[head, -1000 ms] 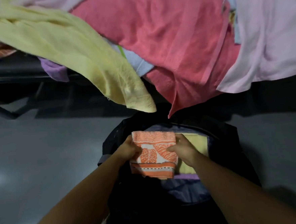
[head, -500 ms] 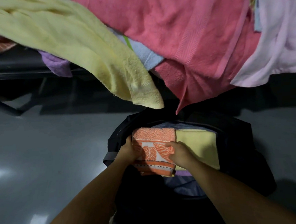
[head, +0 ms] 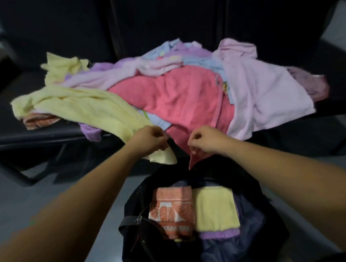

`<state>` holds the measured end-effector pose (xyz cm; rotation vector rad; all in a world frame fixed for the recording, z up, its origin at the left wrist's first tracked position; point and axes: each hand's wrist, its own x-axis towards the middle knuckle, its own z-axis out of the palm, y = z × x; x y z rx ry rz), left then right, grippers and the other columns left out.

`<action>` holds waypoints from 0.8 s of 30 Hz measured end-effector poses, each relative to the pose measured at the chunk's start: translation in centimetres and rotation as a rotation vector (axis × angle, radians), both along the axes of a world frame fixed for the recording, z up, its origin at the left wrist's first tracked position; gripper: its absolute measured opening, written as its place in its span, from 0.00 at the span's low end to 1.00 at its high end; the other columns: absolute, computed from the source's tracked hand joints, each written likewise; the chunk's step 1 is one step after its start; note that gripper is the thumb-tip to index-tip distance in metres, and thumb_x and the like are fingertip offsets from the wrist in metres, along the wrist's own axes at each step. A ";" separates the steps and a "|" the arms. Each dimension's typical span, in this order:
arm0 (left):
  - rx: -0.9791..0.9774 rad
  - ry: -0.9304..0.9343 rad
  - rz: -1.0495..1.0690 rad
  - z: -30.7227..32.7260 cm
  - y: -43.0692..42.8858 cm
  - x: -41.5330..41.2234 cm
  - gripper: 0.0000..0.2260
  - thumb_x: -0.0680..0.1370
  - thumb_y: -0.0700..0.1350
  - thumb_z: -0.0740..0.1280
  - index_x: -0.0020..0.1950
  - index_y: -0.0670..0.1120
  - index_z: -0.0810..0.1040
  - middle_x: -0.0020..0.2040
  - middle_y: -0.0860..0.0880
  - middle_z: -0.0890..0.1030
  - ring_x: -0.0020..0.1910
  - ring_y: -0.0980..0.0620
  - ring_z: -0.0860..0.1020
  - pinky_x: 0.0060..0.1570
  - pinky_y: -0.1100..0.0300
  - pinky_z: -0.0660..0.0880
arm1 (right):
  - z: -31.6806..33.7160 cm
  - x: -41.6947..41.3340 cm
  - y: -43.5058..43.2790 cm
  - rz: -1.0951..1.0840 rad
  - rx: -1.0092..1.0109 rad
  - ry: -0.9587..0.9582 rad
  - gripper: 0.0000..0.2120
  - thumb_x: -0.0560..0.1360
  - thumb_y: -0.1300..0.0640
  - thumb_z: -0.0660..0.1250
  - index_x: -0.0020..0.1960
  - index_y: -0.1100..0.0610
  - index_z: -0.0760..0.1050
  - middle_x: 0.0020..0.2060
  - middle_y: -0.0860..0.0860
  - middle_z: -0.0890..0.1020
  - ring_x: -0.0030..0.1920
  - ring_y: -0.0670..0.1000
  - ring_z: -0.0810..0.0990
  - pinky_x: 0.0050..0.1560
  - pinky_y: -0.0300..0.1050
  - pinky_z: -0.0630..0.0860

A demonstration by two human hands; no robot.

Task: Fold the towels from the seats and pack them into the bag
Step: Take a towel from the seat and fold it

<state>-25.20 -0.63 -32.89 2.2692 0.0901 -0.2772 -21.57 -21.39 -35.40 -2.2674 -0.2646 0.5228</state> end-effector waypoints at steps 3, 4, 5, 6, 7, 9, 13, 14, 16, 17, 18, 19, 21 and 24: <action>-0.028 -0.123 -0.011 3.9 -1.0 1.3 0.03 0.76 0.38 0.68 0.47 0.43 0.82 0.40 0.47 0.87 0.41 0.51 0.85 0.43 0.60 0.80 | 5.5 1.6 -1.7 -0.067 -0.012 -0.160 0.02 0.72 0.66 0.71 0.43 0.63 0.83 0.39 0.61 0.85 0.37 0.54 0.80 0.40 0.44 0.78; -0.022 -0.154 -0.015 4.8 -1.4 1.8 0.03 0.76 0.39 0.68 0.47 0.44 0.81 0.41 0.47 0.87 0.41 0.52 0.85 0.43 0.60 0.79 | 6.9 2.2 -2.3 -0.106 -0.004 -0.198 0.03 0.72 0.64 0.74 0.46 0.61 0.82 0.41 0.58 0.84 0.40 0.53 0.80 0.44 0.46 0.79; 0.008 -0.186 -0.018 5.5 -1.8 2.2 0.03 0.76 0.39 0.68 0.48 0.45 0.81 0.42 0.49 0.86 0.42 0.53 0.84 0.43 0.62 0.78 | 8.0 2.8 -2.9 -0.147 -0.013 -0.232 0.09 0.71 0.62 0.76 0.50 0.60 0.82 0.44 0.54 0.82 0.43 0.53 0.80 0.47 0.48 0.79; 0.057 -0.220 -0.018 5.8 -2.2 2.8 0.04 0.77 0.40 0.69 0.50 0.45 0.82 0.43 0.50 0.85 0.43 0.53 0.83 0.41 0.63 0.75 | 8.7 3.4 -3.5 -0.185 -0.043 -0.258 0.14 0.71 0.60 0.77 0.55 0.59 0.80 0.47 0.52 0.79 0.45 0.53 0.79 0.48 0.48 0.78; 0.118 -0.256 -0.014 5.9 -2.5 3.3 0.05 0.77 0.40 0.69 0.52 0.45 0.82 0.44 0.50 0.84 0.44 0.52 0.81 0.40 0.62 0.72 | 9.0 4.0 -4.0 -0.215 -0.078 -0.280 0.17 0.71 0.58 0.77 0.57 0.59 0.78 0.48 0.52 0.78 0.45 0.52 0.78 0.45 0.46 0.77; 0.217 -0.313 0.002 5.4 -3.0 4.4 0.09 0.78 0.41 0.68 0.58 0.45 0.82 0.49 0.48 0.82 0.49 0.50 0.79 0.43 0.61 0.69 | 8.5 5.3 -4.6 -0.269 -0.132 -0.288 0.14 0.71 0.56 0.75 0.53 0.59 0.76 0.44 0.51 0.78 0.40 0.52 0.78 0.35 0.43 0.71; 0.257 -0.262 0.007 2.7 -3.1 6.8 0.20 0.78 0.45 0.70 0.70 0.46 0.74 0.63 0.42 0.79 0.61 0.44 0.78 0.59 0.54 0.74 | 5.4 7.4 -4.2 -0.350 -0.098 -0.231 0.16 0.73 0.53 0.73 0.57 0.60 0.79 0.45 0.54 0.82 0.49 0.58 0.82 0.39 0.43 0.72; 0.277 -0.247 0.013 1.9 -3.1 7.3 0.23 0.78 0.46 0.71 0.72 0.46 0.73 0.63 0.42 0.78 0.61 0.43 0.78 0.60 0.53 0.73 | 4.6 7.7 -4.0 -0.368 -0.085 -0.226 0.18 0.73 0.52 0.73 0.60 0.60 0.78 0.49 0.55 0.83 0.52 0.59 0.82 0.44 0.44 0.74; 0.311 -0.268 0.036 0.6 -2.9 8.2 0.25 0.76 0.50 0.73 0.71 0.46 0.73 0.60 0.42 0.76 0.58 0.43 0.77 0.58 0.53 0.73 | 3.4 8.0 -3.5 -0.403 -0.079 -0.235 0.17 0.74 0.52 0.74 0.57 0.61 0.78 0.50 0.56 0.82 0.53 0.59 0.82 0.46 0.45 0.74; 0.308 -0.287 0.051 0.1 -2.8 8.5 0.24 0.75 0.50 0.74 0.69 0.46 0.74 0.58 0.43 0.75 0.55 0.43 0.77 0.55 0.54 0.73 | 2.8 8.2 -3.3 -0.424 -0.077 -0.246 0.13 0.74 0.54 0.74 0.52 0.62 0.79 0.46 0.56 0.81 0.51 0.59 0.81 0.44 0.45 0.71; 0.299 -0.299 0.061 -0.2 -2.6 8.7 0.22 0.75 0.50 0.75 0.66 0.45 0.75 0.56 0.44 0.75 0.52 0.45 0.77 0.52 0.55 0.72 | 2.4 8.4 -3.3 -0.447 -0.074 -0.263 0.08 0.74 0.56 0.73 0.45 0.61 0.78 0.41 0.55 0.80 0.49 0.59 0.81 0.42 0.44 0.69; 0.295 -0.312 0.062 -0.3 -2.4 8.8 0.20 0.74 0.49 0.75 0.62 0.45 0.77 0.54 0.45 0.75 0.49 0.46 0.76 0.49 0.57 0.70 | 2.2 8.6 -3.3 -0.471 -0.057 -0.289 0.08 0.75 0.57 0.72 0.40 0.60 0.77 0.37 0.54 0.78 0.45 0.59 0.81 0.41 0.43 0.67; 0.290 -0.336 0.053 -0.2 -2.3 9.0 0.13 0.74 0.47 0.76 0.55 0.44 0.79 0.49 0.46 0.77 0.47 0.47 0.76 0.44 0.59 0.66 | 2.5 8.6 -3.5 -0.492 0.011 -0.370 0.12 0.76 0.58 0.71 0.36 0.60 0.74 0.33 0.52 0.76 0.40 0.56 0.77 0.39 0.45 0.66; 0.221 -0.362 0.068 0.8 -2.3 8.7 0.08 0.75 0.45 0.75 0.43 0.46 0.77 0.42 0.50 0.79 0.41 0.52 0.75 0.37 0.60 0.64 | 4.9 7.9 -3.7 -0.493 0.327 -0.388 0.09 0.75 0.60 0.70 0.38 0.61 0.73 0.33 0.53 0.74 0.35 0.51 0.71 0.38 0.45 0.66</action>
